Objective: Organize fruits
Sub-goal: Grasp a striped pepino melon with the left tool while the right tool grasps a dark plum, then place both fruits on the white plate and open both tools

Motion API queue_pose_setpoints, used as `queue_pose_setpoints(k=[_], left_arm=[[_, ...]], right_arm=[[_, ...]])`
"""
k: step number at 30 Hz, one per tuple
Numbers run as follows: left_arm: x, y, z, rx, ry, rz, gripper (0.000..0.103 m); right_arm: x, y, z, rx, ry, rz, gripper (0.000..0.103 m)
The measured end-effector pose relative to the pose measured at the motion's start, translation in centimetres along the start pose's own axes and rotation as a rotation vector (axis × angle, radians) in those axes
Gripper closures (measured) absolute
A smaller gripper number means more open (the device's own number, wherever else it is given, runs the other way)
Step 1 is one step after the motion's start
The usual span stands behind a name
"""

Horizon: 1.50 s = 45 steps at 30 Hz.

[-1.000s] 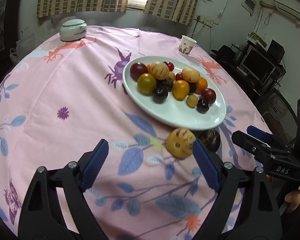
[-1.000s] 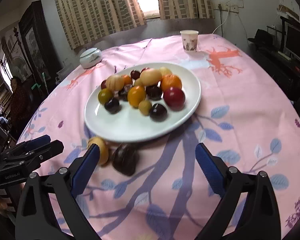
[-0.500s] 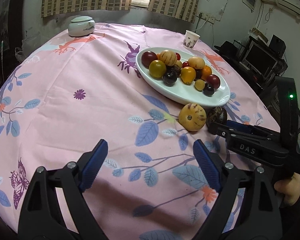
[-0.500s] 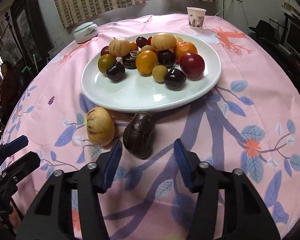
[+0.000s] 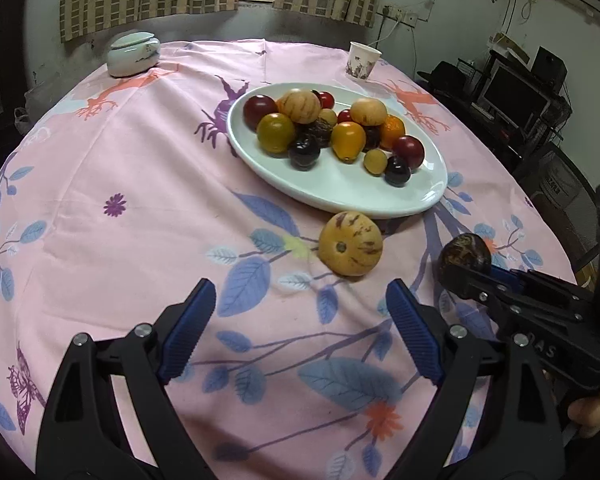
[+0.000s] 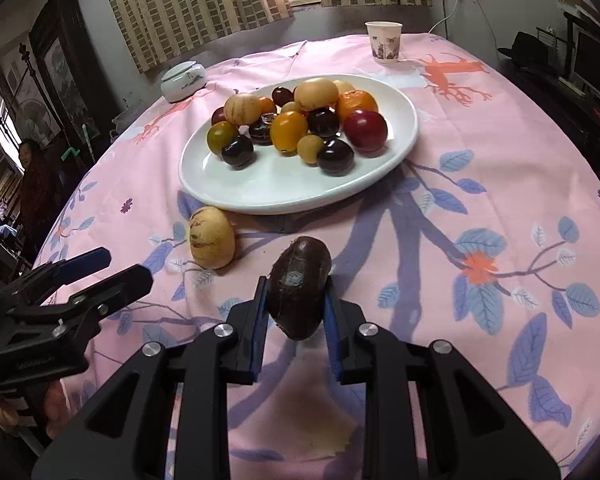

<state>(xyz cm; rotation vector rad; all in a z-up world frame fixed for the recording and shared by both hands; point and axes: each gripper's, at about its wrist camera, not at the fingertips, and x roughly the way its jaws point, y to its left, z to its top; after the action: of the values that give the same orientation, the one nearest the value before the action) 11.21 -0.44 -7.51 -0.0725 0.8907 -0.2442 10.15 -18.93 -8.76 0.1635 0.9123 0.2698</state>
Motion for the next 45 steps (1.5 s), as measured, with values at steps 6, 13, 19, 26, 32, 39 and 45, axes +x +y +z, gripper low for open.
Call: queue_pose_setpoints(k=[6, 13, 19, 26, 32, 39, 45], left_arm=[[3.5, -1.9, 1.5, 0.025, 0.051, 0.042, 0.017], [5.9, -3.3, 2.4, 0.053, 0.09, 0.02, 0.044], [6.1, -3.8, 2.2, 0.071, 0.084, -0.003, 0.057], [3.2, -3.3, 0.9, 0.041, 0.066, -0.075, 0.057], [-0.3, -3.2, -1.1, 0.042, 0.048, -0.112, 0.057], [-3.2, -2.4, -1.5, 0.042, 0.004, -0.116, 0.057], [-3.4, -1.4, 0.9, 0.035, -0.016, -0.099, 0.057]], right_arm=[[-1.1, -2.3, -0.9, 0.021, -0.003, 0.029, 0.077], [-0.5, -3.6, -1.1, 0.041, 0.011, 0.079, 0.077], [-0.3, -3.5, -1.3, 0.042, 0.021, 0.09, 0.077], [-1.3, -2.3, -1.4, 0.029, 0.002, 0.087, 0.077], [-2.3, -1.0, -1.5, 0.007, -0.016, 0.08, 0.077], [-2.7, 0.6, -1.7, -0.022, -0.018, 0.093, 0.077], [-2.6, 1.5, -0.6, -0.058, -0.011, 0.104, 0.077]])
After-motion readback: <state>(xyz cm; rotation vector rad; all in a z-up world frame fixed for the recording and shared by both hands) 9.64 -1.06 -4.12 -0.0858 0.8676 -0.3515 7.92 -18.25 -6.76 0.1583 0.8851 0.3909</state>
